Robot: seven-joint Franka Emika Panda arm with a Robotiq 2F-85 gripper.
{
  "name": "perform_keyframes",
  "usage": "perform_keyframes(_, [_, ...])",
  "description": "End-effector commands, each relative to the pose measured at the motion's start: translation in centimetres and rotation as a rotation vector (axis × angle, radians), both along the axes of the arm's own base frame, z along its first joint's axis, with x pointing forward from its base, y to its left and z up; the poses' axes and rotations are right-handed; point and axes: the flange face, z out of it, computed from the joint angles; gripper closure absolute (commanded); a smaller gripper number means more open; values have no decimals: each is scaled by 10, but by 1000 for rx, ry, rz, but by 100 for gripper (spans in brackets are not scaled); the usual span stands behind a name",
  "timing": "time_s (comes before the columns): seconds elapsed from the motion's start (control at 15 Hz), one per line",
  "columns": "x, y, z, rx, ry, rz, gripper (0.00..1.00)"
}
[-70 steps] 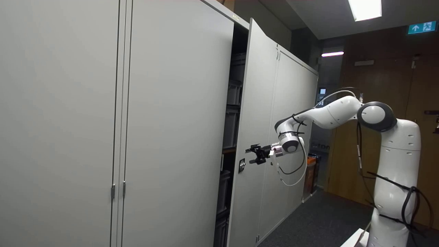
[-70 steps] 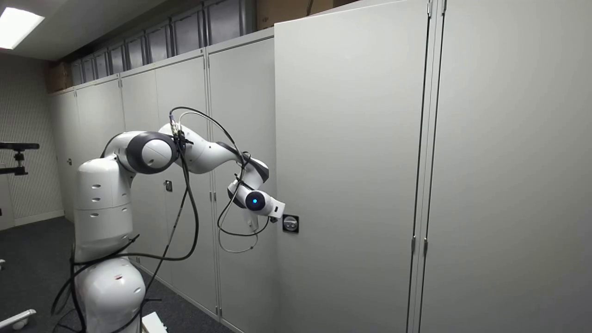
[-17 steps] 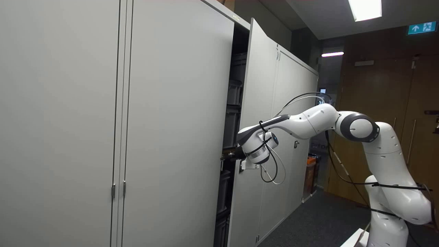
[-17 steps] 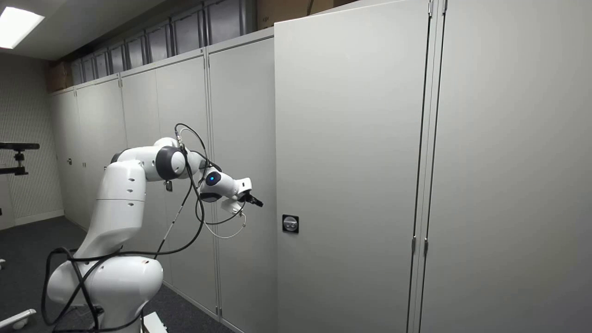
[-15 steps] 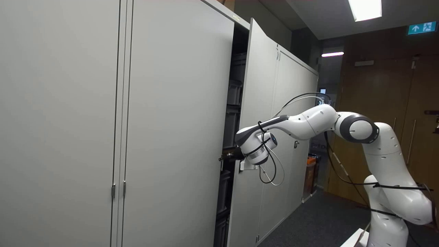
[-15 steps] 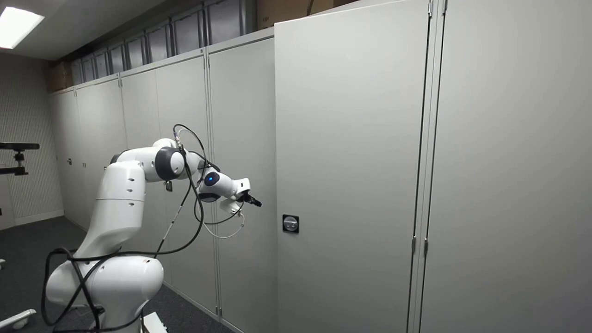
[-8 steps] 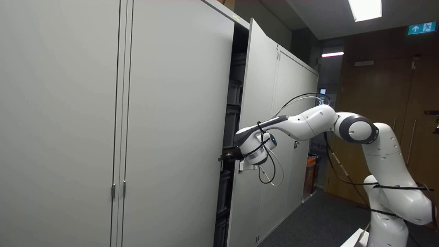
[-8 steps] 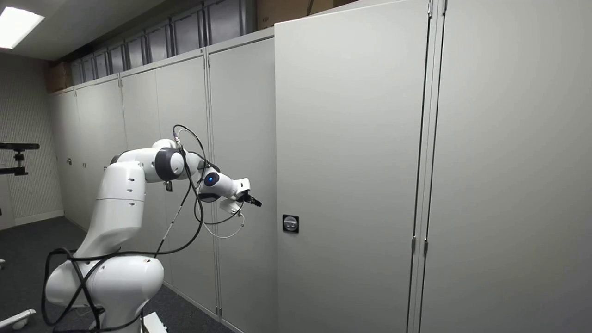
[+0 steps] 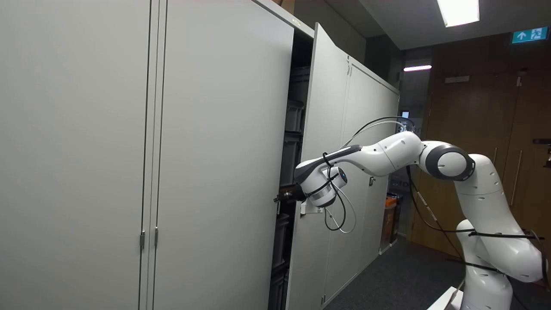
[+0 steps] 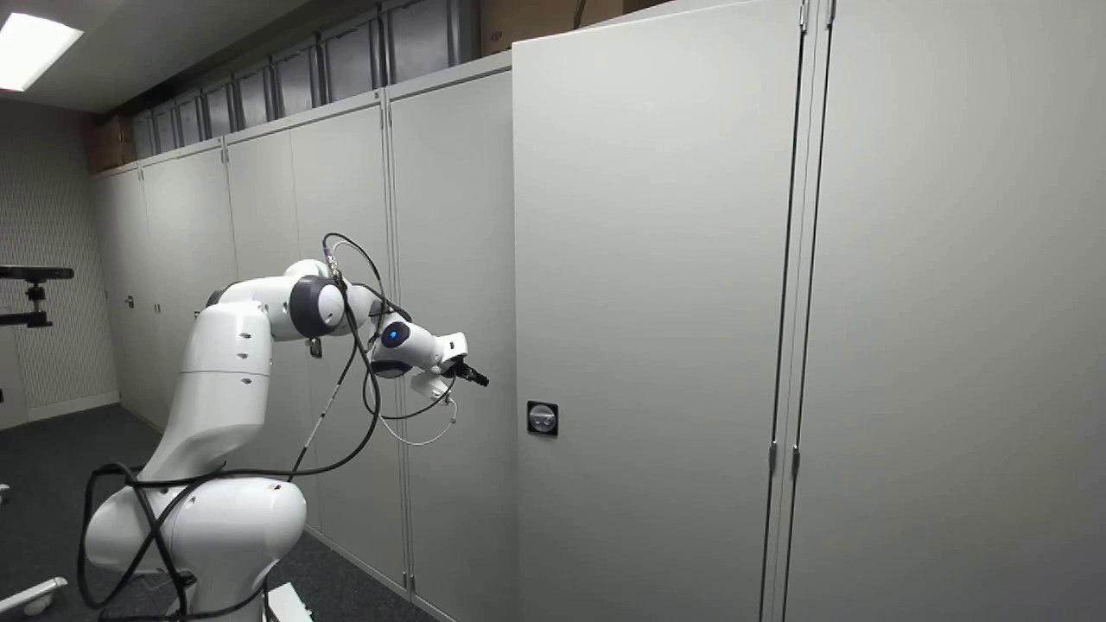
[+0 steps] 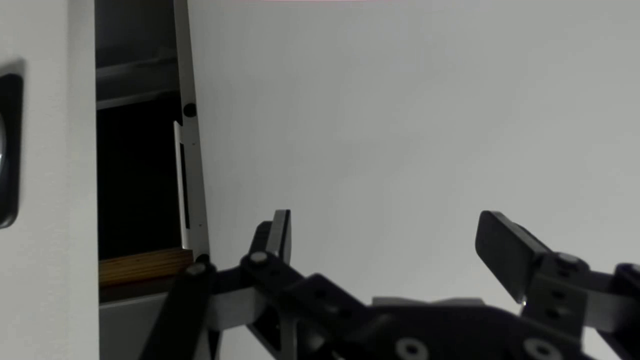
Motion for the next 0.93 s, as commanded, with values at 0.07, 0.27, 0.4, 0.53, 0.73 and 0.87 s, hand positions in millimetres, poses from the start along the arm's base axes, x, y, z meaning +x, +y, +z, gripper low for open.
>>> perform_keyframes(0.07, [0,0,0,0,0,0,0])
perform_keyframes(0.27, [2,3,3,9,-18,-32,0])
perform_keyframes(0.4, [4,4,5,7,-39,-66,0])
perform_keyframes(0.53, [2,7,4,5,-57,-98,0])
perform_keyframes(0.73, [-4,15,2,15,-81,-146,0])
perform_keyframes(0.87, [-9,18,0,29,-107,-196,0])
